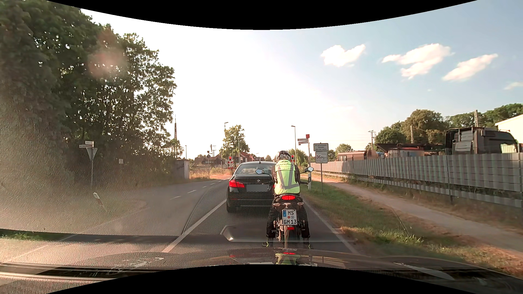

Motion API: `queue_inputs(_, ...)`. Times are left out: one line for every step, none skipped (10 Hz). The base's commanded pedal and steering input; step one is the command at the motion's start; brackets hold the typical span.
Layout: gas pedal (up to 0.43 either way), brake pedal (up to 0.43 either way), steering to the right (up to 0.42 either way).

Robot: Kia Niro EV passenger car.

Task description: Follow the waypoints while adhering to traffic rules and regulations

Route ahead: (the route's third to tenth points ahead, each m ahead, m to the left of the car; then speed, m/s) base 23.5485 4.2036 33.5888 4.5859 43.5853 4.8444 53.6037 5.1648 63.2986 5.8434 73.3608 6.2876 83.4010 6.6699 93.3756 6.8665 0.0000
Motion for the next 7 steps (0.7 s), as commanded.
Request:
queue_inputs(0.0,0.0,0.006)
queue_inputs(0.0,0.0,0.006)
queue_inputs(0.0,0.0,0.006)
queue_inputs(0.0,0.0,0.006)
queue_inputs(0.0,0.0,0.006)
queue_inputs(0.0,0.0,0.006)
queue_inputs(0.0,0.0,0.006)
